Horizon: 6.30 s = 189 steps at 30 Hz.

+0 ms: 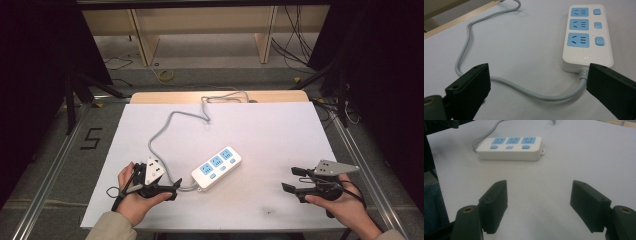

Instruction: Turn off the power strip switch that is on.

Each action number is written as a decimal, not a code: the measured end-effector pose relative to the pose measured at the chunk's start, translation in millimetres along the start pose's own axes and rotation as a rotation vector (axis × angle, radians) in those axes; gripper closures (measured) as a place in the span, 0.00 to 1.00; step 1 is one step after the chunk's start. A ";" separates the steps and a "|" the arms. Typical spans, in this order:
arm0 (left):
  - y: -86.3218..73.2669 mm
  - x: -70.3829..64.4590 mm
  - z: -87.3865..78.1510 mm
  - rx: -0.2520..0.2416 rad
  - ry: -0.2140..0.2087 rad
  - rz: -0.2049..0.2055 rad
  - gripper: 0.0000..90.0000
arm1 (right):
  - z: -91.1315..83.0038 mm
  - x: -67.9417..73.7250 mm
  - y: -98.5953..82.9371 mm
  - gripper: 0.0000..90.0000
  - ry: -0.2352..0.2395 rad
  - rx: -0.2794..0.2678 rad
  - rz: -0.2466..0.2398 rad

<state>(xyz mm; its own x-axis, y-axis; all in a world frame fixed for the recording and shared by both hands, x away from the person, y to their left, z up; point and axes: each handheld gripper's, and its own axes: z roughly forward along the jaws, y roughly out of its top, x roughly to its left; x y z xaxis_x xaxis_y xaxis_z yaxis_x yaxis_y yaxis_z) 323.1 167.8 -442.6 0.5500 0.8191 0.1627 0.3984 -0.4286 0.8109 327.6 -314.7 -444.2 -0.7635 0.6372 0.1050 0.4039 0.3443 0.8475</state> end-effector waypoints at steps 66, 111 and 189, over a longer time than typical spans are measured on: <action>-1.3 0.7 5.9 0.006 0.006 0.000 0.07 | 58.7 12.4 54.1 1.00 -0.012 0.082 -0.103; -1.0 0.5 6.3 0.004 0.008 0.004 0.07 | 112.4 35.6 80.3 1.00 0.069 0.127 -0.125; -0.6 0.2 7.5 -0.002 0.001 -0.001 0.08 | 195.0 56.2 106.9 1.00 0.068 0.431 -0.126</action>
<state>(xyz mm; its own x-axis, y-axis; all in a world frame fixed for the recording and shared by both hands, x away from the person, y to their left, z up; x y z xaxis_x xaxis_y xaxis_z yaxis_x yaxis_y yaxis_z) 328.6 165.3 -447.2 0.5492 0.8197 0.1626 0.3976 -0.4275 0.8119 426.1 -107.6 -449.2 -0.8459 0.5299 0.0607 0.4673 0.6815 0.5631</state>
